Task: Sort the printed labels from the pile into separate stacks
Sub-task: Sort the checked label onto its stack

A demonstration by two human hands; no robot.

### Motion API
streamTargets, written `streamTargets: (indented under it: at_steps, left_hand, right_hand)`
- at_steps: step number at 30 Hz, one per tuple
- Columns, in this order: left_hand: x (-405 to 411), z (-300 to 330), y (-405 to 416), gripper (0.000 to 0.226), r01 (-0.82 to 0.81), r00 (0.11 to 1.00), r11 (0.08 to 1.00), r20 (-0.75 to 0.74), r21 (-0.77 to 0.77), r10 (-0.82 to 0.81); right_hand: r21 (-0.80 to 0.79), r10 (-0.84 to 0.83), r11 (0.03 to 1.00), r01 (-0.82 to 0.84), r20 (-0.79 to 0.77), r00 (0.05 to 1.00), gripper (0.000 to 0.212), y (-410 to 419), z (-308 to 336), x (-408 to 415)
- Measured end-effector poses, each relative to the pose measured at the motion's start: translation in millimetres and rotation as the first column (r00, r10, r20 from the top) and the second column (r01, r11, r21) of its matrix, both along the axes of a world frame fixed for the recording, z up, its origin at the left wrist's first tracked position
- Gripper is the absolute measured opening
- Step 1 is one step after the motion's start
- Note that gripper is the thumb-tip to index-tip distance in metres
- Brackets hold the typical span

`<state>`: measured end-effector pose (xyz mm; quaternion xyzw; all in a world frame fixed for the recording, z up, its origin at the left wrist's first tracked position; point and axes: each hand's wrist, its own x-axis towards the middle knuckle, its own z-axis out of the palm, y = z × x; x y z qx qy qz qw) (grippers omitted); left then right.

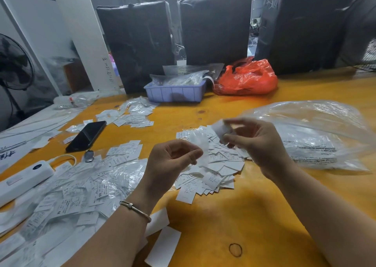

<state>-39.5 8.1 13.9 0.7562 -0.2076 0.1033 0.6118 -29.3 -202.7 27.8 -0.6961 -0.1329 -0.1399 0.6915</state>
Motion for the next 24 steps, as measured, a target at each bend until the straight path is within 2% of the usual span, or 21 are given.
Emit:
streamTargets:
  at_steps: [2,3,6,11,15,18,22,24]
  left_hand:
    - [-0.5,0.3,0.0,0.019,0.012,1.000,1.000,0.018,0.003,-0.012]
    - [-0.7,0.2,-0.1,0.019,0.019,1.000,1.000,0.023,0.004,-0.019]
    - [-2.0,0.4,-1.2,0.018,0.035,0.999,0.999,0.035,0.017,-0.035]
    - [-2.9,0.1,-2.7,0.017,0.059,0.998,0.998,0.037,-0.009,-0.059]
    - [-2.3,-0.8,-3.3,0.009,0.069,0.997,0.997,0.044,0.039,-0.071]
    - [-1.9,-1.2,-2.9,0.013,0.071,0.996,0.995,0.056,0.072,-0.075]
    - [-1.4,-1.1,-2.5,0.009,0.067,0.994,0.994,0.079,0.092,-0.075]
    - [-1.3,-1.4,-2.6,0.009,0.061,0.994,0.993,0.085,0.099,-0.070]
  right_hand:
    - [0.066,-0.031,0.997,0.030,0.009,0.999,0.055,-2.9,3.9,-0.6]
    - [0.068,-0.042,0.997,0.041,0.014,0.999,0.054,-3.4,5.4,-0.9]
    - [0.074,-0.056,0.996,0.052,0.058,0.997,0.021,-0.9,11.8,-4.4]
    - [0.122,0.006,0.992,-0.021,0.118,0.993,0.005,-0.6,15.0,-9.2]
    - [0.133,0.036,0.990,-0.055,0.144,0.989,0.014,-1.7,15.9,-9.4]
    - [0.116,0.035,0.992,-0.052,0.144,0.989,0.022,0.3,16.0,-11.1]
    - [-0.026,-0.006,1.000,0.012,0.203,0.979,0.061,0.1,13.9,-12.2]
    - [-0.114,-0.040,0.991,0.066,0.216,0.975,0.051,1.3,12.6,-10.6]
